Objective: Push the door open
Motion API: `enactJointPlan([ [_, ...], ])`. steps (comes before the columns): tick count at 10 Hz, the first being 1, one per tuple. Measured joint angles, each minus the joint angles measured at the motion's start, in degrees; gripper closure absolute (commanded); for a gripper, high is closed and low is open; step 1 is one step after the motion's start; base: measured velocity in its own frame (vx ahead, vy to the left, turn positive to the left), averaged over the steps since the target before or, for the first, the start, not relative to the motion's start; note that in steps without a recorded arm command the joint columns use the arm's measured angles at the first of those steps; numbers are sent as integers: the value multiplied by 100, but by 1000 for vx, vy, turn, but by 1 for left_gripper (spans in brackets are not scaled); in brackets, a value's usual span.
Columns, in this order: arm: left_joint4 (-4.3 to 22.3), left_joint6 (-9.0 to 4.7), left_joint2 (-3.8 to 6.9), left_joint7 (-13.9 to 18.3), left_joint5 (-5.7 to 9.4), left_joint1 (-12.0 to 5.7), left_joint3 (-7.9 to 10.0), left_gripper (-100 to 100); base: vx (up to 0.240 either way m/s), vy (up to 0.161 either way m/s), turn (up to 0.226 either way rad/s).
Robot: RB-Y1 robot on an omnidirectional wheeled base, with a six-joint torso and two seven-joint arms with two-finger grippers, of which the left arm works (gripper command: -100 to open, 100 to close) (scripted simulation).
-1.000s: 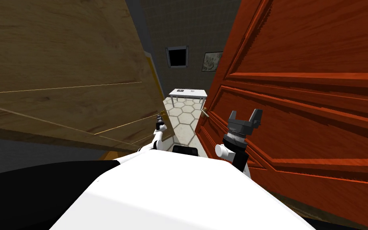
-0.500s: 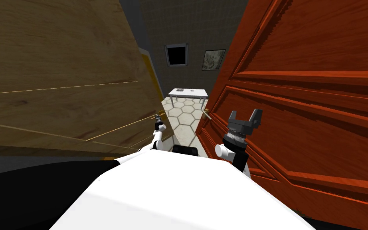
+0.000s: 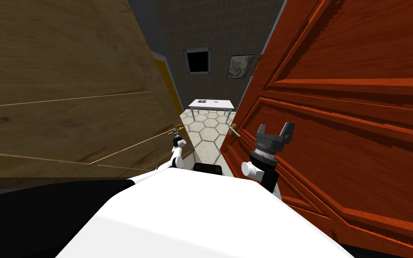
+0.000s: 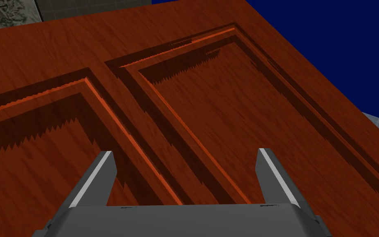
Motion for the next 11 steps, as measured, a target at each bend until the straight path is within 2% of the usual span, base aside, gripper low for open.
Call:
enactJointPlan([
  [1, 65, -37, 0, -109, 73, -64, 67, 100, 78, 42, -19],
  [2, 68, -83, -11, -191, 146, -58, 101, 100, 95, 55, 4],
  [3, 182, -163, -7, -292, 226, -127, 164, 100, 74, 38, -18],
  [5, 166, -224, -21, -397, 310, -131, 214, 100, 55, 22, -1],
  [6, 193, -240, 15, -414, 341, -141, 227, 100, 22, 2, 17],
  [7, 130, -205, -3, -443, 352, -143, 248, 100, 0, 0, 0],
  [8, -36, -91, -56, -494, 361, -115, 279, 100, 67, 28, -41],
  [9, -11, -101, -60, -565, 444, -108, 321, 100, 75, 32, 20],
  [10, 73, -173, -47, -600, 490, -120, 332, 100, 96, 36, -6],
  [11, 22, -196, -97, -705, 583, -115, 398, 100, 114, 43, 6],
])
